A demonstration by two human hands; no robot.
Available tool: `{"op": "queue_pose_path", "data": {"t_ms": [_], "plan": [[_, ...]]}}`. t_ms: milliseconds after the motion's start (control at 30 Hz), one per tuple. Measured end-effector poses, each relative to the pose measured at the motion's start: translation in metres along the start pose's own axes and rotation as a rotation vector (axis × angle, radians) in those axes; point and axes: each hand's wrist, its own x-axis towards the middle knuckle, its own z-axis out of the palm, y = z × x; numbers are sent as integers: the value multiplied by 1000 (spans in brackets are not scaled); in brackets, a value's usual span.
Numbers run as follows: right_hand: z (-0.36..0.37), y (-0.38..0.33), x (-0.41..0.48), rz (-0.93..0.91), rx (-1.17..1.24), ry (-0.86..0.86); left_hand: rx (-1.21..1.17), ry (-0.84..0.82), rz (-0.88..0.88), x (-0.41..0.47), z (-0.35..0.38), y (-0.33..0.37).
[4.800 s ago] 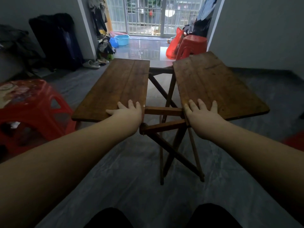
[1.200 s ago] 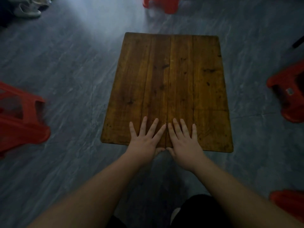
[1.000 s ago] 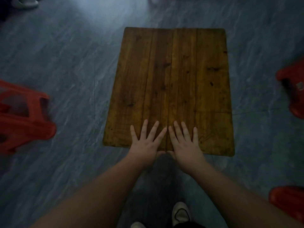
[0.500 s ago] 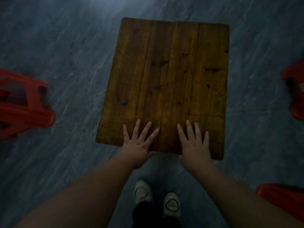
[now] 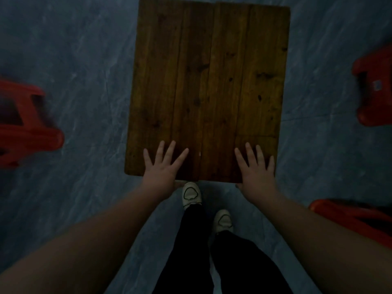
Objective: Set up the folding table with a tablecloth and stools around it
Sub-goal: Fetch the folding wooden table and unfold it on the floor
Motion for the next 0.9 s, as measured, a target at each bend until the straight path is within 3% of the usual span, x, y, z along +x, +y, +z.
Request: {"op": "queue_pose_path", "data": {"t_ms": [233, 900], "plan": [[2, 8, 7, -32, -37, -20, -71, -76, -90, 17, -5, 16], [-34, 59, 52, -176, -61, 25, -88, 14, -230, 52, -29, 50]]}}
